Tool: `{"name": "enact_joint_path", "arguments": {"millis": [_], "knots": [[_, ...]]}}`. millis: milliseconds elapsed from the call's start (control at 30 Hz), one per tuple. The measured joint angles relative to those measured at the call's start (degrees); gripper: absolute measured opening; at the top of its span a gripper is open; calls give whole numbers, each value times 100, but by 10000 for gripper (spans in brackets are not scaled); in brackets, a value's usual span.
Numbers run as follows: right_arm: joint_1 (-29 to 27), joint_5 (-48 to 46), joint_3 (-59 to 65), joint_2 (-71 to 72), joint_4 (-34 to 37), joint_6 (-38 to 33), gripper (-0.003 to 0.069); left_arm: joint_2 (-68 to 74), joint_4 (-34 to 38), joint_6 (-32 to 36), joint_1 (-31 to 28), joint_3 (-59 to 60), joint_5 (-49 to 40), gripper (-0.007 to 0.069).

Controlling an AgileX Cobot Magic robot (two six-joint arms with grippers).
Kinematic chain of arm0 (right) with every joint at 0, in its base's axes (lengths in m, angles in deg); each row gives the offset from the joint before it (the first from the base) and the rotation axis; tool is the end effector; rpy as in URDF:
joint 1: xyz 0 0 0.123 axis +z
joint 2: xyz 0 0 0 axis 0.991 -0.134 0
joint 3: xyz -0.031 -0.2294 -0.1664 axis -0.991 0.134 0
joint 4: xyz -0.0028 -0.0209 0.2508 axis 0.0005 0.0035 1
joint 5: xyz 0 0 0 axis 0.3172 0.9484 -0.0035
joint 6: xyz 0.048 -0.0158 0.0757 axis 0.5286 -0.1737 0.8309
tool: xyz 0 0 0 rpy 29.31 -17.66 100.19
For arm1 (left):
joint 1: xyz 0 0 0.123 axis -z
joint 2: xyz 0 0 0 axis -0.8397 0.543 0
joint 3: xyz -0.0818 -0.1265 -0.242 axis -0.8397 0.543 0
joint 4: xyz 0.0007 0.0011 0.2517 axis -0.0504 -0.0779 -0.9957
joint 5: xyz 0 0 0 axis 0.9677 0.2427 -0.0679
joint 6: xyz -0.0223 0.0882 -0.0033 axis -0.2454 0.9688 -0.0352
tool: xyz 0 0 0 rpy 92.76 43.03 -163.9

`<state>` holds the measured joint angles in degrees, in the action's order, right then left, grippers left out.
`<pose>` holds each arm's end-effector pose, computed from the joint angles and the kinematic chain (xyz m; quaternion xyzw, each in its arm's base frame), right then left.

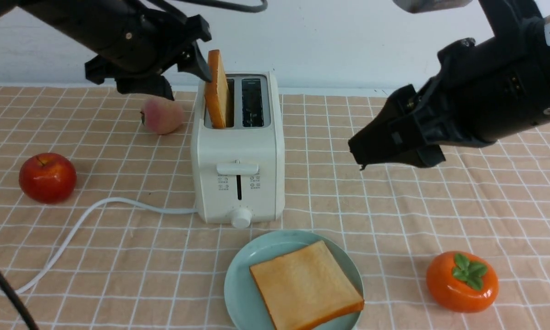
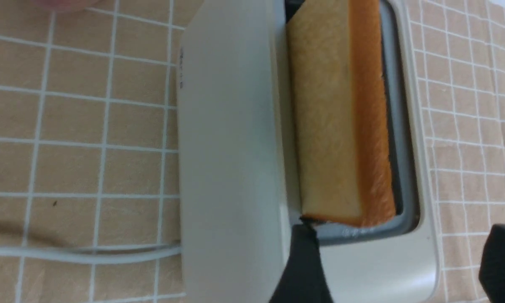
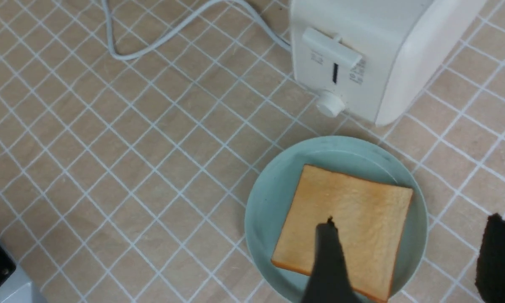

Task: Take toasted bread from bread machine on light coffee tablecloth place on plate.
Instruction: 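Reach for a toast slice standing in the toaster with the left gripper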

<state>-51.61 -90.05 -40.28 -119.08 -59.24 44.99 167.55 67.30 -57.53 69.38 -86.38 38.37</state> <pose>0.2209 0.1611 0.4154 -0.2966 0.8616 0.2298 0.3419 0.3918 -0.1099 0.3673 -0.0726 0.9132 -0.2465 0.3162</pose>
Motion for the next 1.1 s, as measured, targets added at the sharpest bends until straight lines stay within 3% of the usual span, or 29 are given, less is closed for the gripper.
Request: {"name": "enact_joint_path", "arguments": {"millis": [167,467,633,767,800,833,867,1100], "knots": [[-6,-11,0,2,-217,203,453,594,59,153,2,-598,-89,568],[-6,-11,0,2,-315,222,453,1501,37,292,2,-1528,-662,561],[-6,-69,0,2,-336,222,453,1596,-26,438,2,-1621,-715,434],[-6,-106,0,2,-417,222,453,1504,-13,474,2,-1644,-715,230],[-6,-106,0,2,-423,222,453,1495,-13,474,2,-1644,-715,218],[-6,-106,0,2,-438,222,453,1434,-40,474,2,-1644,-715,127],[-6,-113,0,2,-446,222,453,1369,-73,474,2,-1644,-715,92],[-6,-119,0,2,-462,222,453,587,-586,474,2,-1644,-729,93]]}}
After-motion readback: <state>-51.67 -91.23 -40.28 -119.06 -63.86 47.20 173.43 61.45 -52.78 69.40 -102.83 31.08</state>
